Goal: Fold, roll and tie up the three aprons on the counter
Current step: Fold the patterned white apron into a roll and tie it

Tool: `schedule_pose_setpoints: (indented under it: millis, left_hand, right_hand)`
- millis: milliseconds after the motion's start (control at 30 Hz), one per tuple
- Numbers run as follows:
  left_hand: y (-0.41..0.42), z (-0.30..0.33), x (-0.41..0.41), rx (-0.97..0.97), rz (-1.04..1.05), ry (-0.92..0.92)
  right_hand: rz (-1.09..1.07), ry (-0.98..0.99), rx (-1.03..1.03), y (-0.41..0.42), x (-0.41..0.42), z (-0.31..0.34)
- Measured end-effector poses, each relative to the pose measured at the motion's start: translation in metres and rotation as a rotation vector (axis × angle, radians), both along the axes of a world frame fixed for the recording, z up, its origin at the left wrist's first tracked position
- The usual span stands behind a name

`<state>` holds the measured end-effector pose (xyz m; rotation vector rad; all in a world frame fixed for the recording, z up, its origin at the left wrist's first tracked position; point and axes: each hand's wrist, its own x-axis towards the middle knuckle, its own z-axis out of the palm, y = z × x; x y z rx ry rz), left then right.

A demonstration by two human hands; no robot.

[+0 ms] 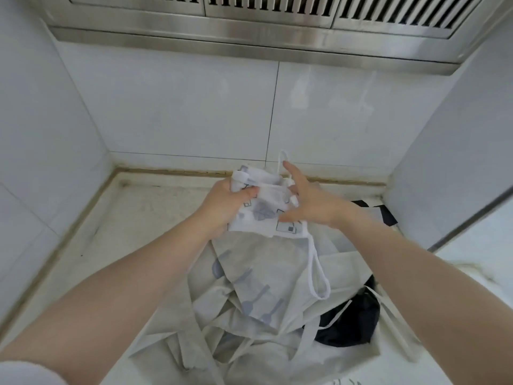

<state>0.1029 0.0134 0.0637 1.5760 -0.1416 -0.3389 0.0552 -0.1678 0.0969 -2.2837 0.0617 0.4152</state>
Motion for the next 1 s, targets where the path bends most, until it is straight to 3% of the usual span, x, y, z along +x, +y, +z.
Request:
schedule_pose_setpoints:
  millis: [100, 267, 400, 467, 633, 767, 833, 900, 933, 1000]
  left_hand:
    - [-0.002, 0.008, 0.002, -0.050, 0.049, 0.060]
    - [-0.010, 0.022, 0.003, -0.105, 0.063, 0.155]
    - [-0.025, 0.030, -0.008, -0.275, 0.001, 0.154]
    - [-0.034, 0.037, -0.015, -0.337, -0.041, 0.168]
    - [-0.048, 0.044, -0.021, -0.413, -0.195, 0.257]
    - [-0.058, 0.045, -0.017, -0.388, -0.139, 0.251]
    - [-0.067, 0.041, -0.014, -0.125, -0.034, 0.141]
    - [-0.073, 0.036, -0.012, 0.154, 0.126, 0.109]
    - [-0.077, 0.035, -0.014, 0.150, 0.166, 0.202]
    - [-0.085, 0.040, -0.018, -0.092, 0.123, 0.482]
  right_hand:
    - [-0.018, 0.061, -0.053, -0.018, -0.005, 0.003]
    - [-0.090, -0.019, 0.190, -0.044, -0.019, 0.020]
    - [-0.216, -0.206, 0.041, -0.064, -0.015, 0.029]
    - [-0.296, -0.187, 0.151, -0.075, -0.016, 0.030]
    - [-0.161, -0.060, 0.434, -0.092, -0.022, 0.036]
    - [-0.153, -0.070, 0.491, -0.096, -0.023, 0.045]
    - [-0.181, -0.192, 0.396, -0.100, -0.022, 0.049]
    - [-0.188, -0.404, 0.081, -0.101, -0.018, 0.047]
    - [-0.173, -0.483, -0.164, -0.101, -0.017, 0.044]
    - [-0.116, -0.664, -0.585, -0.087, -0.017, 0.036]
